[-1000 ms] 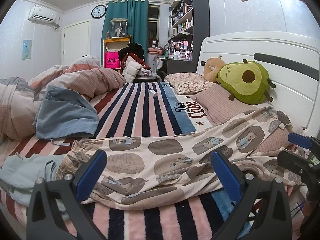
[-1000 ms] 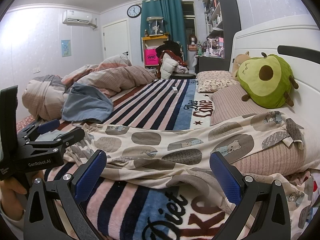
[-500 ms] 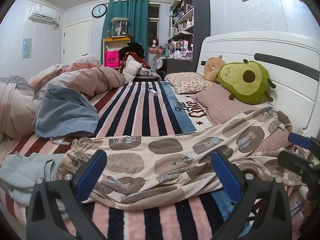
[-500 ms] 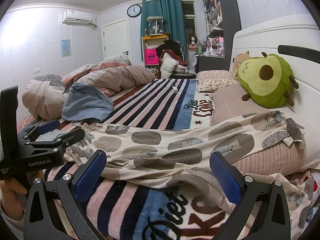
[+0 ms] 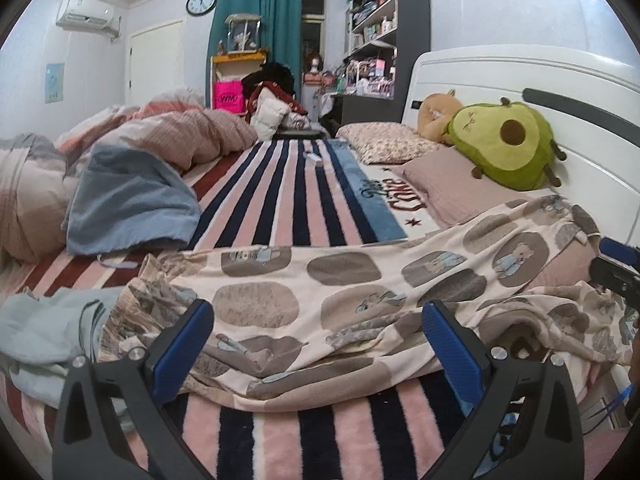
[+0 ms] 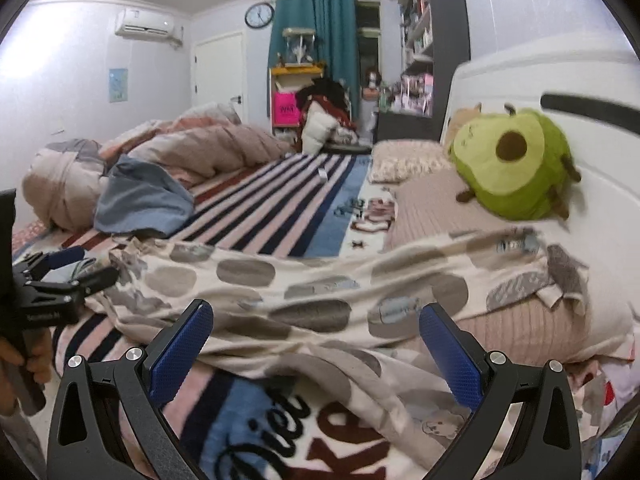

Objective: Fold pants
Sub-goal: 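Grasp the pants waistband with the left tool while the right tool grasps the leg hem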

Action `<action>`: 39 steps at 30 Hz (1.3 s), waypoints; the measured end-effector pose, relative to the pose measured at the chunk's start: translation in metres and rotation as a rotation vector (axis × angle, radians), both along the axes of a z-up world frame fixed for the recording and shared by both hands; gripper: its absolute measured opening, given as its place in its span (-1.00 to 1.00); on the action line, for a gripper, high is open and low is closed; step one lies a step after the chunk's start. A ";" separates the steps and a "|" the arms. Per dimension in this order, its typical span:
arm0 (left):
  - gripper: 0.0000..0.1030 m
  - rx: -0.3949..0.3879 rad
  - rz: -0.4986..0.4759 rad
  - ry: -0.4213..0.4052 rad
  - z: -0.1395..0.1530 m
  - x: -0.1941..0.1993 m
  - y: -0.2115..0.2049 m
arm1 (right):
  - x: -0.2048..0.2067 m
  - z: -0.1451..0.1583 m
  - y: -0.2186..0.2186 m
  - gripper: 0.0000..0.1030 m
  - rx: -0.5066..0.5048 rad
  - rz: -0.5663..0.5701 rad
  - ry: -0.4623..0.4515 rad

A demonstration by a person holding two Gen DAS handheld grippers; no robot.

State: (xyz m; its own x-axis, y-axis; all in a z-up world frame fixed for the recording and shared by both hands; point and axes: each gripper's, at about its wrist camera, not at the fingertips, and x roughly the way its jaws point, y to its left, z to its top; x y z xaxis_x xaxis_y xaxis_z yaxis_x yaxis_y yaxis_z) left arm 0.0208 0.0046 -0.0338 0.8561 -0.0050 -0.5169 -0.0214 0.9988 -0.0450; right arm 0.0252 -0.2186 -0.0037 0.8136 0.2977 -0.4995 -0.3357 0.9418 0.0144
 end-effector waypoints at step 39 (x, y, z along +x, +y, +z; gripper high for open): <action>-0.82 -0.081 -0.174 0.270 -0.085 0.012 0.027 | 0.049 -0.098 -0.046 0.18 -0.120 0.110 0.360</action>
